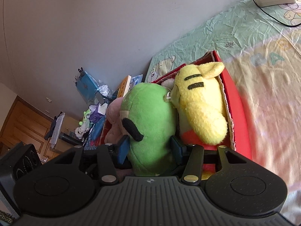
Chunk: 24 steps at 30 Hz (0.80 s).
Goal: Organize objects
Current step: 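Lower the green plush into the red box and open the right tool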
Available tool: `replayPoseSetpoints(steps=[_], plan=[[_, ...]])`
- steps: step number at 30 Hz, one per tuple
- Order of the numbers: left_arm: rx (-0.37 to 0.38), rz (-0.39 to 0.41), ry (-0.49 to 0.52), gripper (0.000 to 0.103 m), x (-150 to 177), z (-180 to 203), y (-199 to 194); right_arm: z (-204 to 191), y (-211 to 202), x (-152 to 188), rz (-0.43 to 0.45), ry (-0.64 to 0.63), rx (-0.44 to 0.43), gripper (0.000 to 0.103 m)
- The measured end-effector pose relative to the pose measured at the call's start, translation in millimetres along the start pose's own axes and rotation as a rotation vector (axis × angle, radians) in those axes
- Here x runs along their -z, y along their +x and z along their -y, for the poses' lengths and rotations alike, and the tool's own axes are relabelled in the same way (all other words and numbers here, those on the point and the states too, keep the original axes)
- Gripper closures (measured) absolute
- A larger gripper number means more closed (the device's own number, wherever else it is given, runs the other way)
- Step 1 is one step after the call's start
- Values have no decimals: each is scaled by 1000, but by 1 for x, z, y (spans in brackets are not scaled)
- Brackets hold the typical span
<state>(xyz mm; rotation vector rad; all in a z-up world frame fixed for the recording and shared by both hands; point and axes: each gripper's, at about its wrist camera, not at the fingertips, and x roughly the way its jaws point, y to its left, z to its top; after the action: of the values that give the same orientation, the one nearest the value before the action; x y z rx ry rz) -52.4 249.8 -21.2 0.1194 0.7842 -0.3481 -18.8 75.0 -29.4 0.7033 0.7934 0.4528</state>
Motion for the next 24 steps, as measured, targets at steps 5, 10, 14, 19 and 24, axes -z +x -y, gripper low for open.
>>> replayPoseSetpoints(steps=[5,10,14,19,24], plan=[[7,0,15,10,0,0,-7,-4,-11,0,30,-27,38,48],[15,16,21,7,-6,-1,-25,0,-22,-2,68,9,39,46],[-28,40,48,1,-11,3,-39,-1,-31,-3,102,18,43,46],[-63,34,43,1,-18,1,-48,-9,-42,-2,149,9,72,46],[-126,0,11,1,-23,-7,-45,-19,-50,1,171,-29,159,46]])
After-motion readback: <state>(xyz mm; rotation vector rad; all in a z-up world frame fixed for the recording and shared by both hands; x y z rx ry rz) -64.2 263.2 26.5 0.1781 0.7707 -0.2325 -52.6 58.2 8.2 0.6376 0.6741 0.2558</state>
